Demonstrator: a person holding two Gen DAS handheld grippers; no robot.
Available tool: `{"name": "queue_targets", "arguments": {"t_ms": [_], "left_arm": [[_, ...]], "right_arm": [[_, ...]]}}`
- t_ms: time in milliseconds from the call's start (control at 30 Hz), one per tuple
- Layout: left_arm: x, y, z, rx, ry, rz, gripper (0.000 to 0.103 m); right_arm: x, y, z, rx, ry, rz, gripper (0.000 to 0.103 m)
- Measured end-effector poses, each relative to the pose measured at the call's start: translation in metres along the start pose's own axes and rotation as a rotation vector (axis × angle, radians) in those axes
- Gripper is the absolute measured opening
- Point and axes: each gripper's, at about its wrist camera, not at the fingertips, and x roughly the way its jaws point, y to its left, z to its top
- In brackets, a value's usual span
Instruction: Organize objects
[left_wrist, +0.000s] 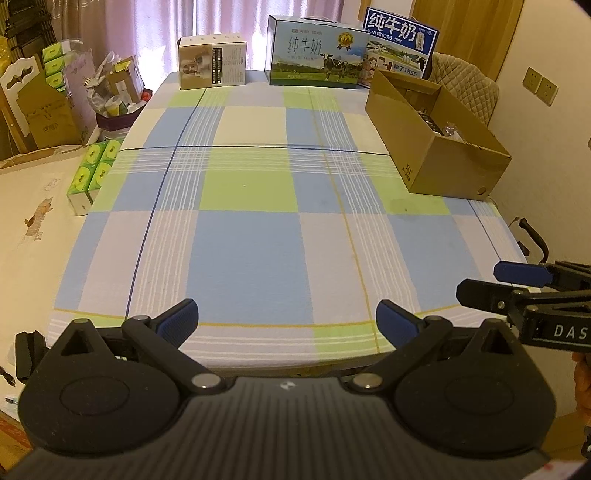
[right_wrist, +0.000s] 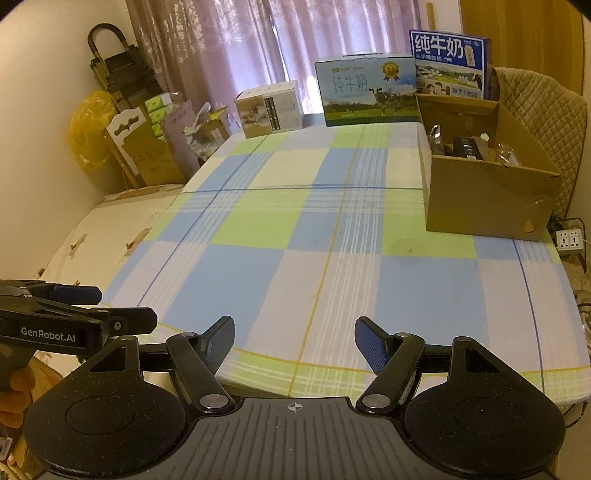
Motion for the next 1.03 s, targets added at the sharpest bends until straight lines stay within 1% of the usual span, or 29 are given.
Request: {"name": "queue_targets", "arguments": {"t_ms": [867, 1033], "left_arm": [[0.0007, 0.0005, -0.0023, -0.011, 0.001, 0.007, 0.101], [0.0058, -0.0069, 0.0004, -0.004, 0.002, 0.016, 0.101]], "right_arm": [[0.0030, -0.0036, -0.0005, 0.000, 0.009, 0.002, 0.069], [0.0031, -0.0053, -0.0006, 0.000, 0.009, 0.001, 0.069]]}}
